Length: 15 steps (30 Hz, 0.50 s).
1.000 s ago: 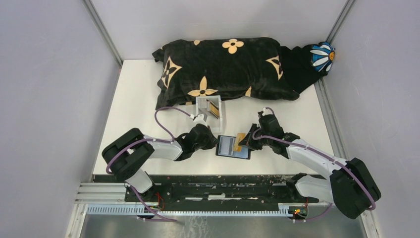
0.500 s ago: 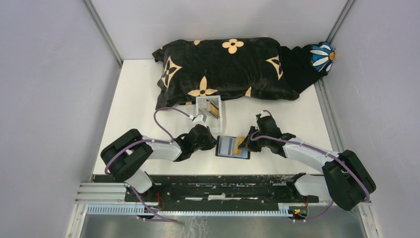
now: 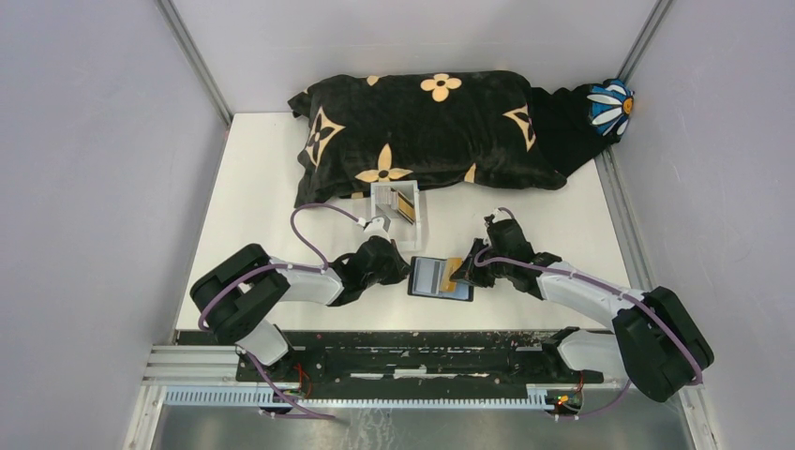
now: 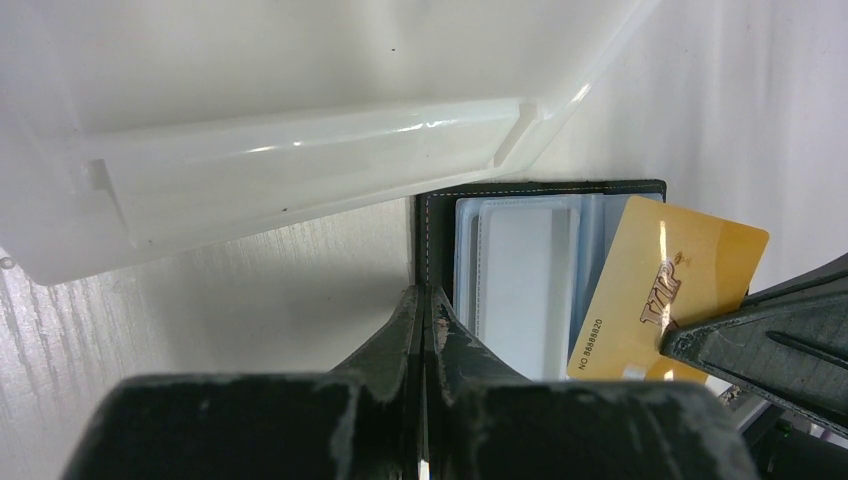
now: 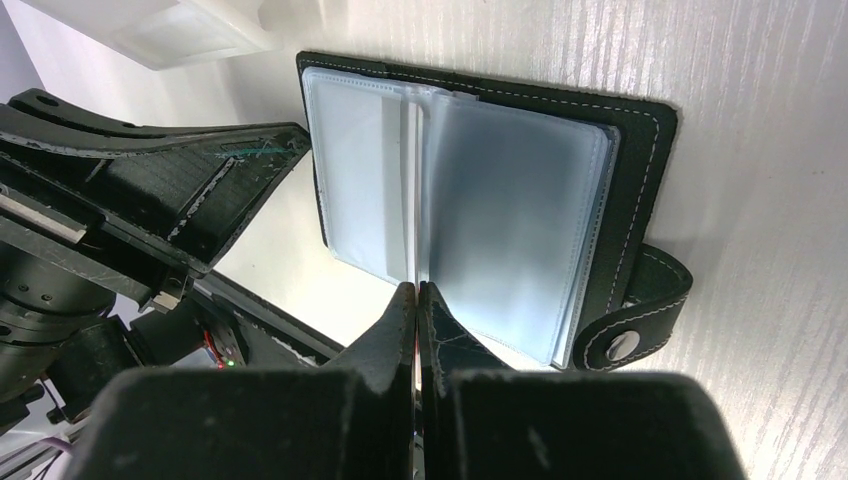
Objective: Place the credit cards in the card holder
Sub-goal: Insert the credit card into the card holder.
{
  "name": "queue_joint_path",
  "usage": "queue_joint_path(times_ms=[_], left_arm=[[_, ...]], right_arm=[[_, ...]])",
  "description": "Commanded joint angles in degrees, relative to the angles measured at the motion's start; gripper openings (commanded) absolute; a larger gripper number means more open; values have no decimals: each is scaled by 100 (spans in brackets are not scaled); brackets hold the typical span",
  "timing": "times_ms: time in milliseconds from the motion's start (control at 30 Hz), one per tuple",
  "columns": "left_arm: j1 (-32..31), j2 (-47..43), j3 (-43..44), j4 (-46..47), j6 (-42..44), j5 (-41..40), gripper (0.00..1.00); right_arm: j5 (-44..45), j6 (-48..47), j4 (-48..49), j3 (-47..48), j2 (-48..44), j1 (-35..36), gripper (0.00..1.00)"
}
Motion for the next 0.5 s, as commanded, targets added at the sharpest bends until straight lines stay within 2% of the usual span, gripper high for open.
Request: queue_joint_path(times_ms=[0,467], left_arm=[[-23,20,-103,-24,320,-112,3],[-27,122,-118,36,293,-94,3]], right_arm=[[-31,-41,90,16,-132,37,1],[-141,3,255,-78,-22,97,1]])
